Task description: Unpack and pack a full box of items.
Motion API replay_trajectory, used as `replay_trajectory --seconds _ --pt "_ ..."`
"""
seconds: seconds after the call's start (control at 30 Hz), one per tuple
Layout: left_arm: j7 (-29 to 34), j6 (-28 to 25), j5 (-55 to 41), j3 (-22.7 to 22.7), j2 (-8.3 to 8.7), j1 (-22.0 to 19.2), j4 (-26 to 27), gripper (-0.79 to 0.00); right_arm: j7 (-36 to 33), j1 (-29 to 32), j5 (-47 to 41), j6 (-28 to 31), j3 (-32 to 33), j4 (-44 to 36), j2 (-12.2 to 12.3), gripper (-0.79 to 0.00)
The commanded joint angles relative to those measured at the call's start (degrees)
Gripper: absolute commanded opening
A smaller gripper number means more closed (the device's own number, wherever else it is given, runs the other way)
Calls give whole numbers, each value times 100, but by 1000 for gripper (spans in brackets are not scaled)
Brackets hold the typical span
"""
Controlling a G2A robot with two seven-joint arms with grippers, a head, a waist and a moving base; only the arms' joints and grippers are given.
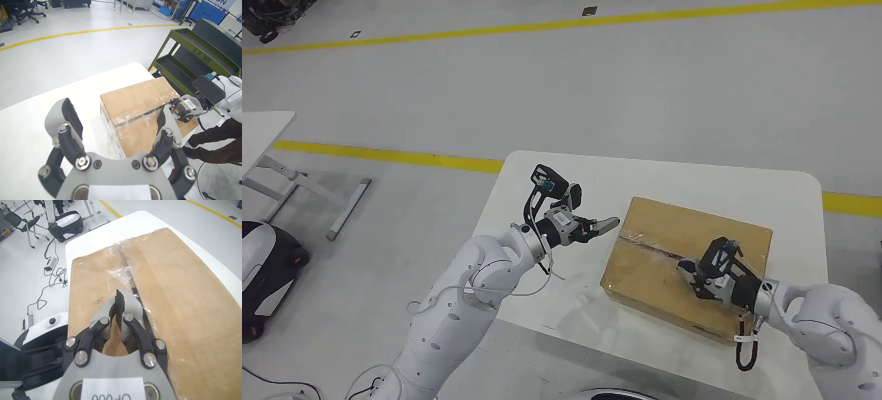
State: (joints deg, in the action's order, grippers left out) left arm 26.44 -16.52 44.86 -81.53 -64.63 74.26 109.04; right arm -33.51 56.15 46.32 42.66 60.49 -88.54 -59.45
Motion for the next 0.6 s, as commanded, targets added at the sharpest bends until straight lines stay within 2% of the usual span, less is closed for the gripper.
replay_trajectory --seconds 0.0,0.17,0.43,0.57 --pt "0 0 0 0 0 0 0 0 33 -25 -85 60 1 58 -2 -785" --pt "0 0 0 0 0 0 0 0 243 66 -227 202 277 -101 56 -785" --pt "0 0 0 0 0 0 0 0 458 767 -495 204 1395 -585 285 -785" --pt "0 0 0 0 0 0 0 0 340 1004 -458 202 1500 -706 328 -785"
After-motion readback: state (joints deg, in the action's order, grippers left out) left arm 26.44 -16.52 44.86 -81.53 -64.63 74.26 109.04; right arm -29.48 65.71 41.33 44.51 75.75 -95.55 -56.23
